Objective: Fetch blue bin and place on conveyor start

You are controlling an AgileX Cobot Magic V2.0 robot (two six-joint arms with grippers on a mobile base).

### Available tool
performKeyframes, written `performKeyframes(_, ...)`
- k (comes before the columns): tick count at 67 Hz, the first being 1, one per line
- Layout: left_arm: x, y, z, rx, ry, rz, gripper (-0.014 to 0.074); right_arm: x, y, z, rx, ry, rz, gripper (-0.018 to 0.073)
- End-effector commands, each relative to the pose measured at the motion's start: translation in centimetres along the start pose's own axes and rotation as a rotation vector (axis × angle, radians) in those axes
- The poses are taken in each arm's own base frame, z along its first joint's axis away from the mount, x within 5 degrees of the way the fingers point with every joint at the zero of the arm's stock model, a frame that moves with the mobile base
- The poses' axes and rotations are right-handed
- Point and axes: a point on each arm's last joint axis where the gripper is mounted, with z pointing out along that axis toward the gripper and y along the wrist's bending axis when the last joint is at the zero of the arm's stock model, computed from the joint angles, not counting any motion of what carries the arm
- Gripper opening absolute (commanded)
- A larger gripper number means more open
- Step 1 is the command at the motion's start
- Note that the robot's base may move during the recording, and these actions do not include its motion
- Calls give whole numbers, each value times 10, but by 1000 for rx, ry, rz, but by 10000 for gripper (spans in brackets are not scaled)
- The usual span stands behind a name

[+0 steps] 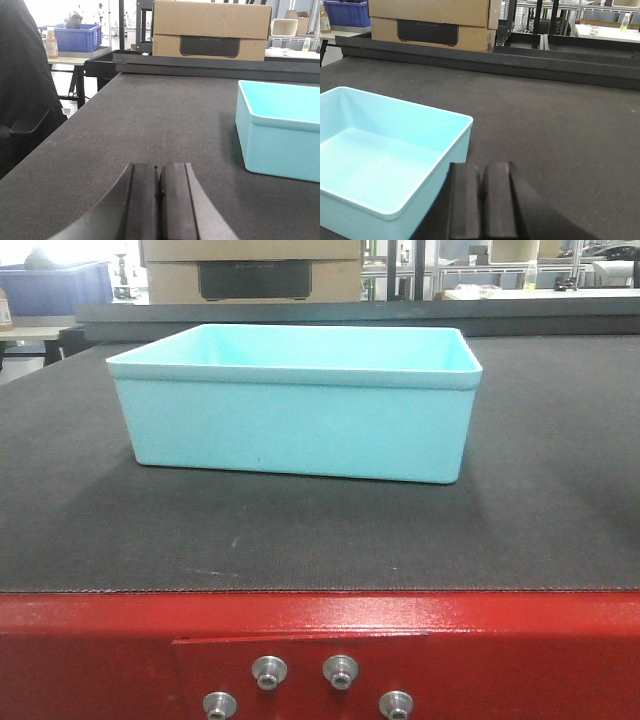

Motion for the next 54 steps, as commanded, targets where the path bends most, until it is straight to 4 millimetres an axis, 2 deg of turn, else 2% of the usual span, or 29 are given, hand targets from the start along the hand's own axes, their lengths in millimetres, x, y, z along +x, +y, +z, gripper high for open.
performKeyframes(1,-3,0,-1,1,-31,-2,-111,-2,-1,-1,2,-26,-14,-162)
performKeyframes(18,-3,0,-1,1,-31,-2,-111,3,0,-1,1,6,-14,-162)
performKeyframes(25,-3,0,-1,1,-31,-2,-111,8,-5,-17,33,75,15,-162)
performKeyframes(33,-3,0,-1,1,-31,-2,-111,17,-11,-47,94,38,27,-162)
performKeyframes(44,-3,0,-1,1,-31,-2,-111,56,-16,-84,194,-37,82,-162)
performKeyframes(54,-3,0,-1,1,-31,-2,-111,97,-15,-104,250,-92,117,-162)
